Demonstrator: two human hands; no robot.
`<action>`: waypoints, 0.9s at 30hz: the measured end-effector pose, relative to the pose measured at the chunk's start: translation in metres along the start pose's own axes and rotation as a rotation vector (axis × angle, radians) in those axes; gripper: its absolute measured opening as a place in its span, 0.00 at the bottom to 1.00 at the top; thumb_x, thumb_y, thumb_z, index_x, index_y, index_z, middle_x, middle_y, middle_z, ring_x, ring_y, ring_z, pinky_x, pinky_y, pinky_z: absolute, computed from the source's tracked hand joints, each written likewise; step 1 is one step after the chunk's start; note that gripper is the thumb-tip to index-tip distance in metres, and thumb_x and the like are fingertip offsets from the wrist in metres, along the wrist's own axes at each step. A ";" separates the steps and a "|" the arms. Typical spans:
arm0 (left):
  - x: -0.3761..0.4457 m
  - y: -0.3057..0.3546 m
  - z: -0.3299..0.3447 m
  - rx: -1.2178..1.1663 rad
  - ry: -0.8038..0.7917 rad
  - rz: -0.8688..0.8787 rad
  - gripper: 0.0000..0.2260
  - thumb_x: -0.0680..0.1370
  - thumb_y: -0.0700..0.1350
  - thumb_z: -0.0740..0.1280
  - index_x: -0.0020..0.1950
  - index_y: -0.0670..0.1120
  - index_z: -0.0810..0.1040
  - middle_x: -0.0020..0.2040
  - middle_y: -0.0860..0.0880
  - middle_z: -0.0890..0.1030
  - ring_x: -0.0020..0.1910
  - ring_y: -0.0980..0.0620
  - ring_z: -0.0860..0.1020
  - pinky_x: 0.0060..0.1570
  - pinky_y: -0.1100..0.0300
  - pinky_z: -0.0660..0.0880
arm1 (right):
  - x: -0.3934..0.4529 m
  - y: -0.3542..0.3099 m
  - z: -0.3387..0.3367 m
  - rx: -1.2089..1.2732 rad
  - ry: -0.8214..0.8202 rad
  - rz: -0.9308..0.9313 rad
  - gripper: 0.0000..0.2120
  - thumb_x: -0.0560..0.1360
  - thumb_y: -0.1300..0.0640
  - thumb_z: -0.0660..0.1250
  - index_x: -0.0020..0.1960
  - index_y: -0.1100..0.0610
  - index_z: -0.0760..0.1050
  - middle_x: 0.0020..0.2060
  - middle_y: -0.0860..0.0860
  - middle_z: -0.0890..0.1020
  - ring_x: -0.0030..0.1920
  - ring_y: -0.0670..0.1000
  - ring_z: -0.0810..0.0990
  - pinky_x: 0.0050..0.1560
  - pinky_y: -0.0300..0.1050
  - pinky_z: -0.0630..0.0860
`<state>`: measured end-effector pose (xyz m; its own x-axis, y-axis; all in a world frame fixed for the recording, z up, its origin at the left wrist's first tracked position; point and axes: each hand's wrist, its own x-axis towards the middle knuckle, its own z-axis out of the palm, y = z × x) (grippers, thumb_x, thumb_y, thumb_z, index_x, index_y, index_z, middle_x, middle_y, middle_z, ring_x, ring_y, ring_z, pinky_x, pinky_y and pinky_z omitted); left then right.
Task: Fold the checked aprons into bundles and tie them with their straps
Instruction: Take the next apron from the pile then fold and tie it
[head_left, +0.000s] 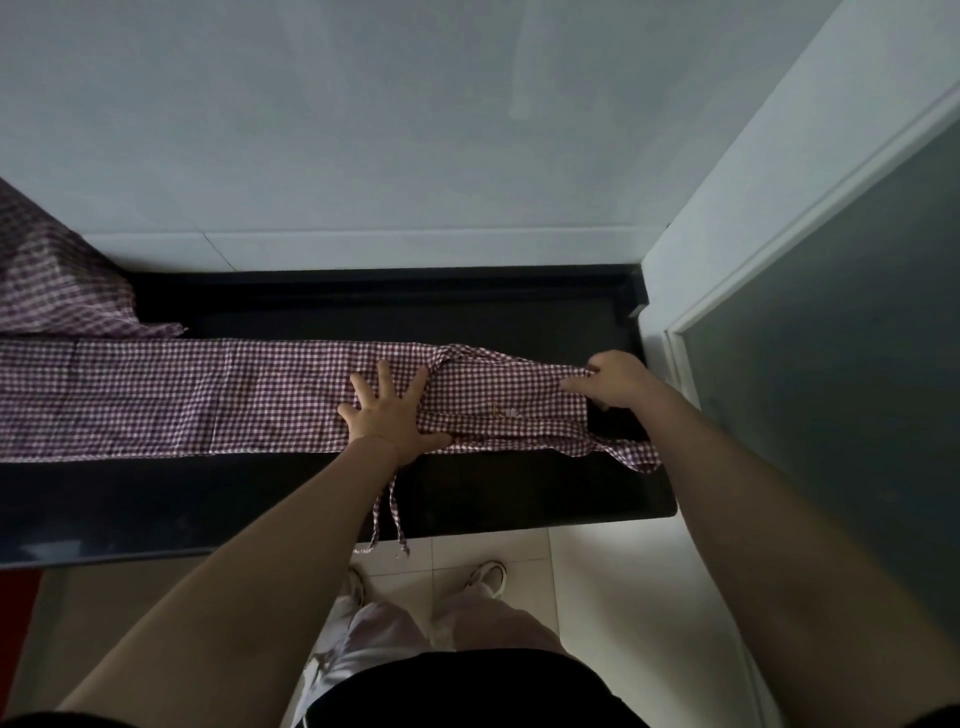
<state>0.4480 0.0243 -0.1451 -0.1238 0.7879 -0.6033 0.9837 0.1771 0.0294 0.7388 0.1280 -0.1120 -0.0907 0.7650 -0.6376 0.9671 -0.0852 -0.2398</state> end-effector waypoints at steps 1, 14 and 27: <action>0.000 0.000 0.001 0.000 0.000 0.002 0.49 0.70 0.76 0.61 0.78 0.60 0.34 0.80 0.41 0.35 0.76 0.28 0.41 0.70 0.29 0.55 | -0.002 0.004 0.000 -0.067 -0.023 0.001 0.29 0.69 0.31 0.69 0.53 0.55 0.73 0.53 0.55 0.80 0.52 0.55 0.79 0.58 0.55 0.75; 0.001 0.014 -0.002 -0.055 -0.038 -0.052 0.55 0.63 0.82 0.56 0.79 0.58 0.35 0.78 0.40 0.32 0.75 0.28 0.36 0.69 0.27 0.50 | -0.040 0.009 0.029 -0.532 0.170 -0.017 0.17 0.78 0.62 0.61 0.67 0.59 0.65 0.59 0.56 0.79 0.60 0.59 0.78 0.67 0.58 0.65; 0.000 0.010 0.000 -0.146 -0.015 -0.029 0.45 0.69 0.80 0.48 0.79 0.62 0.36 0.79 0.43 0.33 0.75 0.29 0.35 0.69 0.27 0.46 | -0.033 0.011 0.002 -0.114 -0.102 0.100 0.31 0.73 0.63 0.70 0.73 0.58 0.62 0.65 0.59 0.73 0.60 0.60 0.76 0.57 0.54 0.78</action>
<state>0.4579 0.0263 -0.1450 -0.1491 0.7727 -0.6170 0.9503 0.2845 0.1266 0.7523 0.1002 -0.0954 -0.0105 0.6870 -0.7266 0.9926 -0.0807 -0.0906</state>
